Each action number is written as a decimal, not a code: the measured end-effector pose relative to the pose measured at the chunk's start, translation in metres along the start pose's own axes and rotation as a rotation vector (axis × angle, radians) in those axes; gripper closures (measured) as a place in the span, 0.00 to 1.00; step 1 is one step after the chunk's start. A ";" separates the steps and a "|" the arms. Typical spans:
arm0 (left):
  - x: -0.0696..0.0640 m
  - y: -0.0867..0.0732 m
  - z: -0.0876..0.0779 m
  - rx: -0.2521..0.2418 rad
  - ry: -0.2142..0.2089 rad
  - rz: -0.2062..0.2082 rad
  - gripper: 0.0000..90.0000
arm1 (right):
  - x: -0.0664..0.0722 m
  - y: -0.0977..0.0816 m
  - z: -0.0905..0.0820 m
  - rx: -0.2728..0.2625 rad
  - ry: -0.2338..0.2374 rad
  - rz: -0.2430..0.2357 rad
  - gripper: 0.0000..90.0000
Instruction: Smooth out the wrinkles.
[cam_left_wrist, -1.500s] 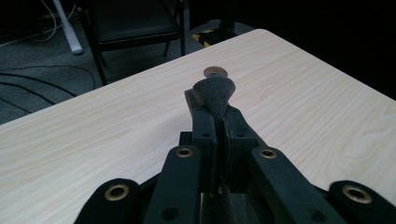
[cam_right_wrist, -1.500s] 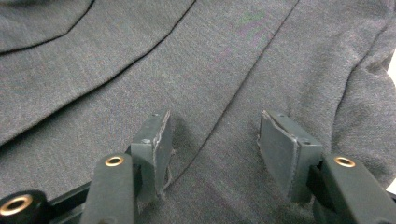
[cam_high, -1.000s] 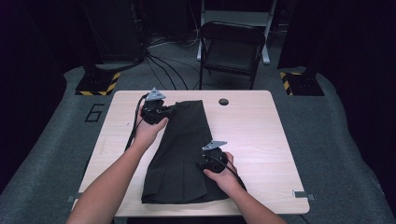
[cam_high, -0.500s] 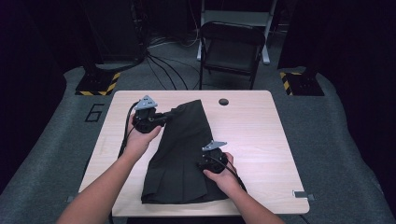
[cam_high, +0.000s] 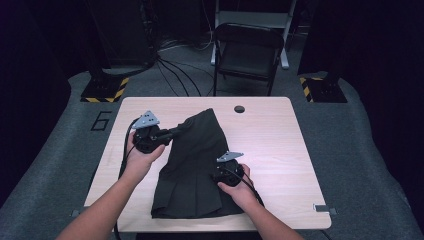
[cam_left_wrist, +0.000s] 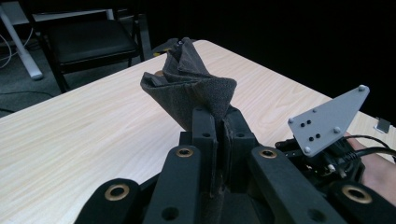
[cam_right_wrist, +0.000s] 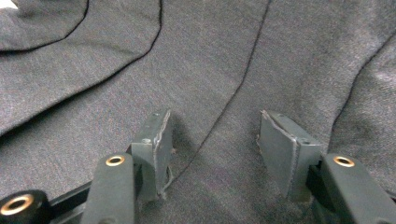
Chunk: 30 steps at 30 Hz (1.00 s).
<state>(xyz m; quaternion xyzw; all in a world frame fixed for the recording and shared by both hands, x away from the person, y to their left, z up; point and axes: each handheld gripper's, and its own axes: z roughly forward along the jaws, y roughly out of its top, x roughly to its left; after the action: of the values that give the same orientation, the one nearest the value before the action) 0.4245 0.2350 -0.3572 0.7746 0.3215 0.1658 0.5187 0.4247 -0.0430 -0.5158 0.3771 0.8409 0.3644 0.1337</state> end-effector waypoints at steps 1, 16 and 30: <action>0.000 -0.001 -0.001 0.001 -0.003 0.000 0.95 | 0.000 0.000 0.000 0.001 -0.001 0.001 0.49; -0.010 -0.012 -0.015 0.007 -0.017 0.015 0.95 | 0.001 0.000 0.001 -0.014 -0.005 0.004 0.49; -0.023 -0.028 -0.030 0.001 -0.059 0.010 0.95 | 0.000 0.000 0.000 -0.001 -0.004 0.002 0.49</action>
<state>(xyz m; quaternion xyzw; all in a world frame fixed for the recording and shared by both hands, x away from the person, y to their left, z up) 0.3804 0.2475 -0.3683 0.7811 0.3021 0.1452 0.5268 0.4244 -0.0427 -0.5158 0.3786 0.8400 0.3643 0.1351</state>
